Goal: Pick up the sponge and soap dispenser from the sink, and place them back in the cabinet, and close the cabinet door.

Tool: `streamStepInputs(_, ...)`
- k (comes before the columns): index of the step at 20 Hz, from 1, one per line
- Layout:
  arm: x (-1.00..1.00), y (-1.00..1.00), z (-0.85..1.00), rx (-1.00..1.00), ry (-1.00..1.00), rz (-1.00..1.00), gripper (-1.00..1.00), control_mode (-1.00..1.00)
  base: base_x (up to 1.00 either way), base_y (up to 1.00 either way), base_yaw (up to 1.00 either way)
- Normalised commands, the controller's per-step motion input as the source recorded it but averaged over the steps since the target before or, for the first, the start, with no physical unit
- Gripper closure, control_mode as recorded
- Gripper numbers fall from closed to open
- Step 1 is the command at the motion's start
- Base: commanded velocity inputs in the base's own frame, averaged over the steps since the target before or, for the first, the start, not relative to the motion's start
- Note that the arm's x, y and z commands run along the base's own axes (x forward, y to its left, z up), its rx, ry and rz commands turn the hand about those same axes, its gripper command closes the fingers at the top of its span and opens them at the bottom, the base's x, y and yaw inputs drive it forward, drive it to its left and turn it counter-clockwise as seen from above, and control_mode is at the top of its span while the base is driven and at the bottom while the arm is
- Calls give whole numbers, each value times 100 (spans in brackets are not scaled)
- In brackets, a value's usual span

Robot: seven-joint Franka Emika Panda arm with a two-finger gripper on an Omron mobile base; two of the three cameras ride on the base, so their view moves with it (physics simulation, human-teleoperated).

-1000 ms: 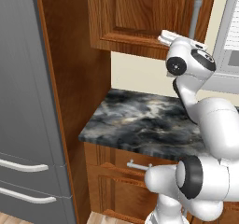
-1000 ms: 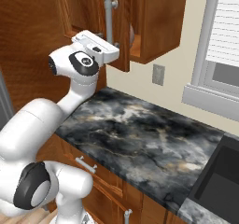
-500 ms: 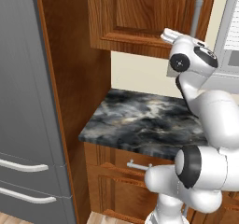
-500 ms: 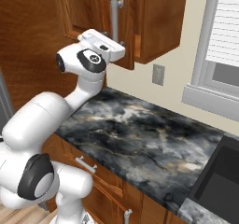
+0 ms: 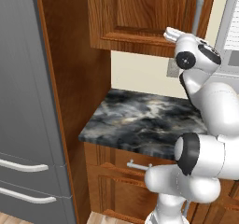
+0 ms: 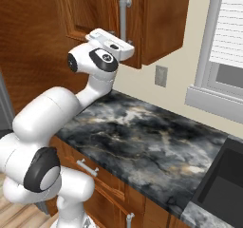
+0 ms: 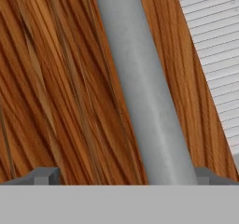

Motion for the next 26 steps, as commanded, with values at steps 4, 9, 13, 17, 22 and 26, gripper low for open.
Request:
streamStepInputs(4, 16, -31, -4, 0, 0, 4, -100, -100, 0, 0, 0)
streamStepInputs(9, 18, -30, -5, 0, 0, 3, -100, -100, 0, 0, 0)
streamStepInputs(13, 18, -32, -6, 0, 0, 4, -100, -100, 0, 0, 0)
streamStepInputs(17, 19, -30, -6, 0, 0, 4, -100, -100, 0, 0, 0)
streamStepInputs(22, 18, -25, -6, 0, 0, 3, -100, -100, 0, 0, 0)
streamStepInputs(26, 15, -16, -5, 0, 0, 2, -100, -100, 0, 0, 0)
